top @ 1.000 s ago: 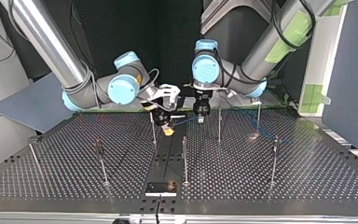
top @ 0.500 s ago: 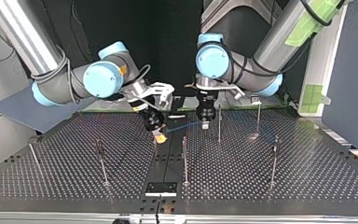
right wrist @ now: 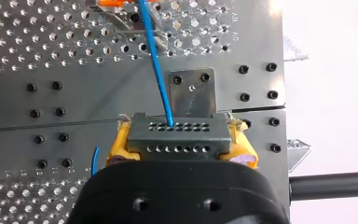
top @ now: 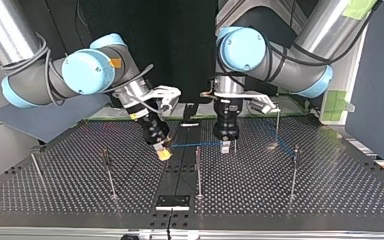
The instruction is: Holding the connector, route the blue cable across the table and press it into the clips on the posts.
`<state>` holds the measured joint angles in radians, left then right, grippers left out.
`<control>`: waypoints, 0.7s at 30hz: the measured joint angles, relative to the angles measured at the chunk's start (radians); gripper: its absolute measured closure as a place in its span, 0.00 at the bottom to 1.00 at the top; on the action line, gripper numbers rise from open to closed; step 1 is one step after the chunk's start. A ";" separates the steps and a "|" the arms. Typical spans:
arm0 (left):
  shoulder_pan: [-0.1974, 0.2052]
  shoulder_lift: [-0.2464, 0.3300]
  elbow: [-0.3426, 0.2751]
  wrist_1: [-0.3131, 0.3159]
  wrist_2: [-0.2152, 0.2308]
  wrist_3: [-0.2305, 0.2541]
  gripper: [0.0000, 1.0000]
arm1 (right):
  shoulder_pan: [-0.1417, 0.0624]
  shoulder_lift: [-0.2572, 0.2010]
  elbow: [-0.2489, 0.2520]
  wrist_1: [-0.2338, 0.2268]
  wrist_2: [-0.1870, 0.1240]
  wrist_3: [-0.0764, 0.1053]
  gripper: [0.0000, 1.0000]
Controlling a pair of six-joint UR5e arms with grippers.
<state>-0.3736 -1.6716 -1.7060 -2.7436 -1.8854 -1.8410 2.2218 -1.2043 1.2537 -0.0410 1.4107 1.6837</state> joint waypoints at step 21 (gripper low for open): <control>0.031 -0.085 0.019 0.027 0.066 -0.009 1.00 | -0.029 0.012 -0.001 -0.016 0.006 0.023 0.98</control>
<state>-0.3424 -1.7564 -1.6870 -2.7169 -1.8195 -1.8501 2.1927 -1.1921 1.2529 -0.0575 1.4171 1.7063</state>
